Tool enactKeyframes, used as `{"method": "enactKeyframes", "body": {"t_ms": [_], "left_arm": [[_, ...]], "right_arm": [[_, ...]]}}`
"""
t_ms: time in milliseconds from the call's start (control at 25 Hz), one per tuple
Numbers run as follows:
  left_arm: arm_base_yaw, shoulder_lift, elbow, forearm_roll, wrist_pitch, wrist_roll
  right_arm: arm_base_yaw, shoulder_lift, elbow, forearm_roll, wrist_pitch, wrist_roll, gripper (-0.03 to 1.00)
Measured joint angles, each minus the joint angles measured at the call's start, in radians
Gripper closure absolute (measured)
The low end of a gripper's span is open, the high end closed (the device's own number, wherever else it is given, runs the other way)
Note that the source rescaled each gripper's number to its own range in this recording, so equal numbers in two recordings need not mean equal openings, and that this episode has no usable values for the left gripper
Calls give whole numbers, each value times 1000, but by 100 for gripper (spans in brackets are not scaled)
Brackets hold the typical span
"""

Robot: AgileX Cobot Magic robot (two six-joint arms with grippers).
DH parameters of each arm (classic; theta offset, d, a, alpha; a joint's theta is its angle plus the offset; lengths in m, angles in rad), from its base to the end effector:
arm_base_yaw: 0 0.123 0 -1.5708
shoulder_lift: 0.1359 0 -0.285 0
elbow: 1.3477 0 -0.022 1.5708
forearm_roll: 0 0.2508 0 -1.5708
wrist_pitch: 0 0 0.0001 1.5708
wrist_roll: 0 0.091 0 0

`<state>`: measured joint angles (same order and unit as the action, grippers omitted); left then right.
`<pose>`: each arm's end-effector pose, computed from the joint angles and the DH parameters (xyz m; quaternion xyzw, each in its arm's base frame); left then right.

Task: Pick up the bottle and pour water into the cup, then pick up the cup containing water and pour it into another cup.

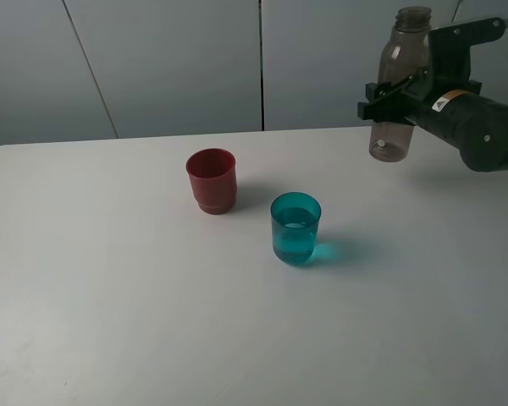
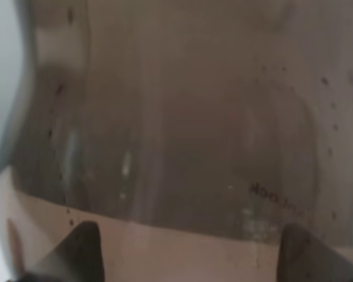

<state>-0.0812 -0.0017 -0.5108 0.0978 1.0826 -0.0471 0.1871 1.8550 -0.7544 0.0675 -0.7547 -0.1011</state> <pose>-0.0068 0.0084 0.2788 0.0118 0.8546 0.0156 0.5190 0.3500 0.0620 0.1586 -0.0805 0.7886 0.0229 0.6092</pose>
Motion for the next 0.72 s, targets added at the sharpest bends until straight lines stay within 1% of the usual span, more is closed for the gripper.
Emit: {"method": "enactKeyframes", "body": {"t_ms": [240,480,720], "left_arm": [[0,0,0,0,0,0],[0,0,0,0,0,0],[0,0,0,0,0,0]], "right_arm": [[-3,91,0,10,-27,-15,97],[-3,144,0,4,-100,-15,97],[-3,176,0,-7,-131,-11,97]]}}
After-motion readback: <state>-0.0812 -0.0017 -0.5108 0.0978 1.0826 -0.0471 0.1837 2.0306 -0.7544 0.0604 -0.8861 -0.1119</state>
